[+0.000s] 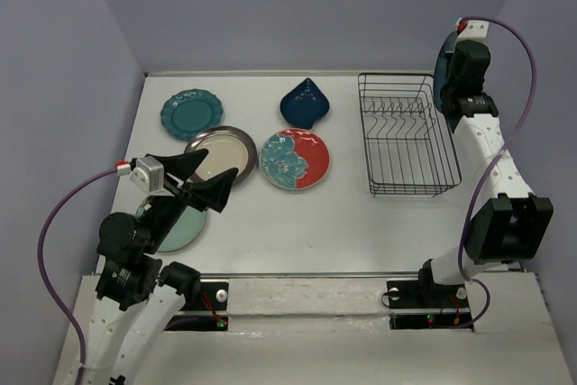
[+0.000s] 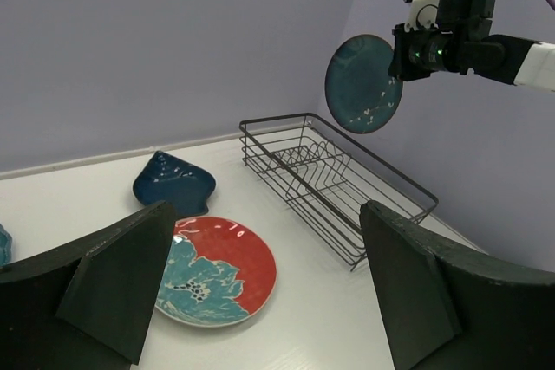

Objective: Load the plates into the dish rack

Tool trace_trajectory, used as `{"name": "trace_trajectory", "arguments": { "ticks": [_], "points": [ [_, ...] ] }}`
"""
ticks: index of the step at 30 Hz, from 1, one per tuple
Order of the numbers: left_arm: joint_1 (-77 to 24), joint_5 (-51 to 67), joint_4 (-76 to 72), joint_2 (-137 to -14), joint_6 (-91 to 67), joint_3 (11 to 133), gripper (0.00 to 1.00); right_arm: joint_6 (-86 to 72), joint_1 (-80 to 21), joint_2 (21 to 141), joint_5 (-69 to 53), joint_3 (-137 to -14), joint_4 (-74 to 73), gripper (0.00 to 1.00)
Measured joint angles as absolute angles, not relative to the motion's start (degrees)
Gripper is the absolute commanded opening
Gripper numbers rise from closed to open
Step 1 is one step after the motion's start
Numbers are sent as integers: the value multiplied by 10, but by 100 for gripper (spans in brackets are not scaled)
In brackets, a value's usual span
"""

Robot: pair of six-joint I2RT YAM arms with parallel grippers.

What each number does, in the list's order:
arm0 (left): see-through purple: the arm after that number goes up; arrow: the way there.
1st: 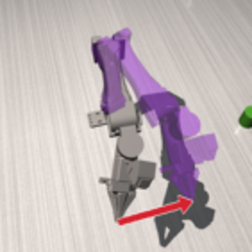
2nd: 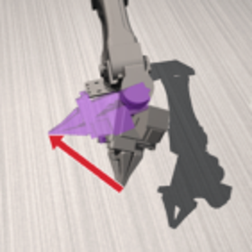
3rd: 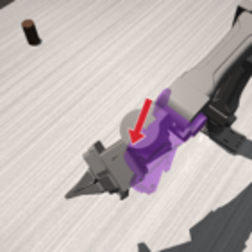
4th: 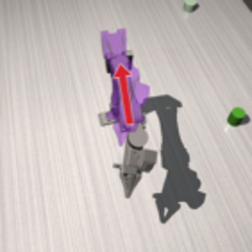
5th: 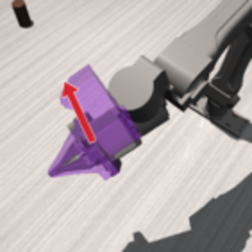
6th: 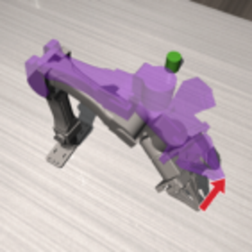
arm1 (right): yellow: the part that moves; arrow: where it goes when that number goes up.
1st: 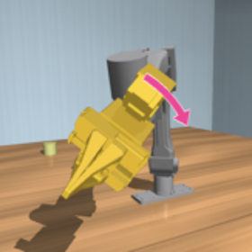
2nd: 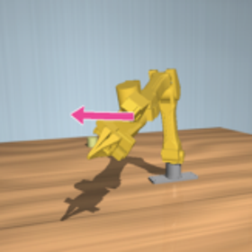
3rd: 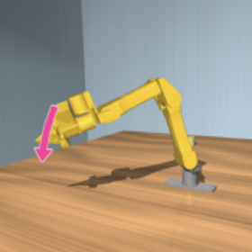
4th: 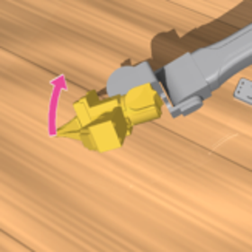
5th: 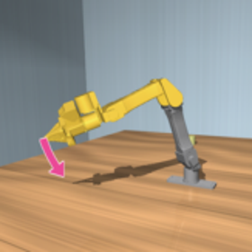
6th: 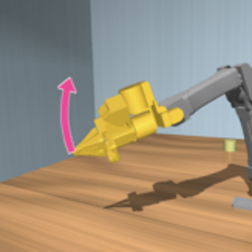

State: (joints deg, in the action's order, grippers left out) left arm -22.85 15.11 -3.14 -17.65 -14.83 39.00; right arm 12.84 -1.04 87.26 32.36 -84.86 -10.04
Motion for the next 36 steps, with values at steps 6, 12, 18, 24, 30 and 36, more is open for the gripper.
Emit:
{"name": "trace_trajectory", "arguments": {
  "ticks": [6, 12, 18, 24, 30, 36],
  "points": [
    [-242, 149, -31, -175, -146, 390, 99, 143, 43, 878, 283, -842, -83, 7],
    [-247, 149, -31, -175, -145, 390, 99, 145, 47, 879, 262, -806, -59, 7],
    [-248, 149, -30, -175, -144, 390, 99, 135, 46, 888, 232, -777, -61, 7],
    [-248, 147, -29, -175, -144, 390, 99, 132, 45, 890, 225, -767, -58, 7],
    [-248, 146, -27, -175, -144, 390, 99, 131, 45, 901, 215, -749, -47, 7],
    [-248, 143, -25, -175, -144, 390, 99, 118, 45, 926, 201, -729, -42, 8]
  ]
}}
